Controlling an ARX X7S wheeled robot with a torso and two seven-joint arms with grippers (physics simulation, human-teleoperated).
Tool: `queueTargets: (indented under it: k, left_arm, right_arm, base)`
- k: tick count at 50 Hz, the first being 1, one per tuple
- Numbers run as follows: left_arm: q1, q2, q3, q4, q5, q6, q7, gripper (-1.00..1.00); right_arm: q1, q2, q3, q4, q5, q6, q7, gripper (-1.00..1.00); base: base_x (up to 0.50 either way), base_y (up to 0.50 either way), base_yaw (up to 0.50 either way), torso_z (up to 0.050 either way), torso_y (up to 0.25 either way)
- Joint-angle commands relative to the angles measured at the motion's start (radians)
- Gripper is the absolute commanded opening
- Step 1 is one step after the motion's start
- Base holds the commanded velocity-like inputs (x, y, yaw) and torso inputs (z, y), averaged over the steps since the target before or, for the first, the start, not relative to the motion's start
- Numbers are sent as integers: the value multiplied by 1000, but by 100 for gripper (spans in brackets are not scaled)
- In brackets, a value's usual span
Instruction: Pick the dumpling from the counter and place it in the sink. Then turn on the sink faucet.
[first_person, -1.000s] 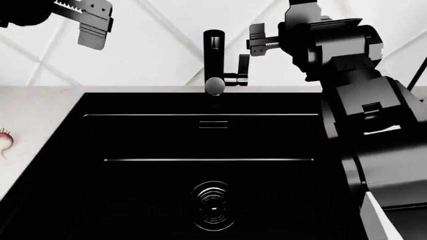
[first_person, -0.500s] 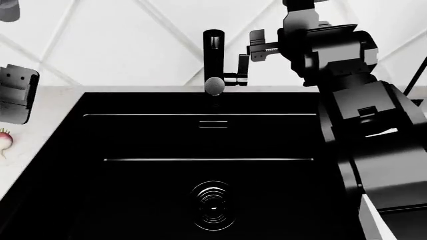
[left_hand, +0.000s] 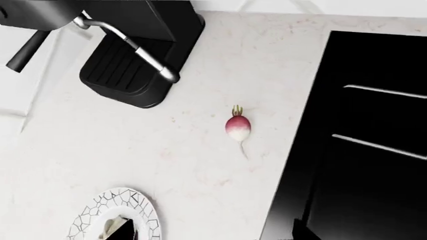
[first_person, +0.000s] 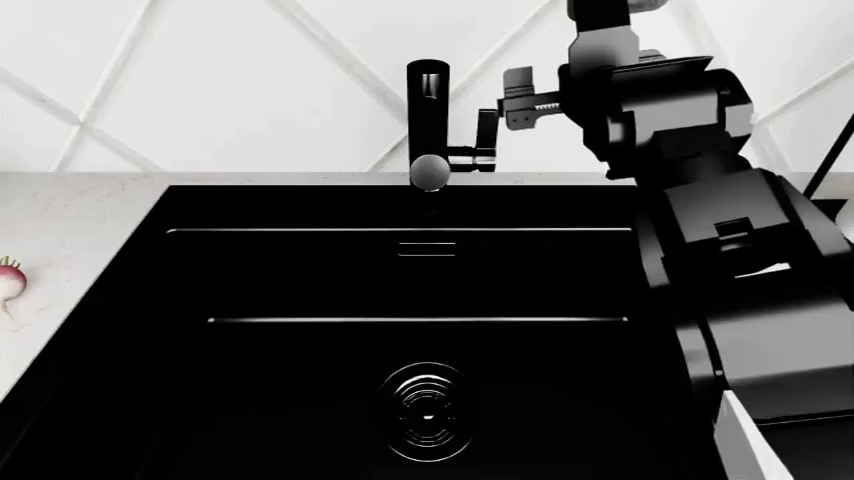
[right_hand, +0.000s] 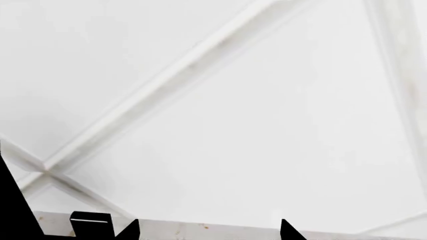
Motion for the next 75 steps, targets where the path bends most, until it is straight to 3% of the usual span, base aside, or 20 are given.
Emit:
queueTargets:
  k: [1,7,27,43,58,75]
  left_arm:
    - [-5,-14,-18,-50,109,-27,40,100]
    - [42,-65,-1,-33,168,-30,56,100]
    - [78,-22,-15,-208,475,-80,250,100]
    - [170,-55,7,-196,506,-41,294,100]
    - [250,-86,10,-268,518,8,410,100]
    - [156,-100,9,-460,631,-38,504,100]
  right_arm:
    - [-5,-19,62,0,-70,10,-23,100]
    - [-11,-19,77,0,-80,14,-19,100]
    - [-28,-19,109,0,-106,17,-6,100]
    - [-25,-16,153,0,-146,24,-4,100]
    - [-28,-17,168,0,-168,27,-1,100]
    - [-23,-18,160,0,-160,32,4,100]
  base:
    - [0,0,0,0,0]
    - [0,0,0,0,0]
    - [0,0,0,0,0]
    - [0,0,0,0,0]
    - [0,0,0,0,0]
    - [0,0,0,0,0]
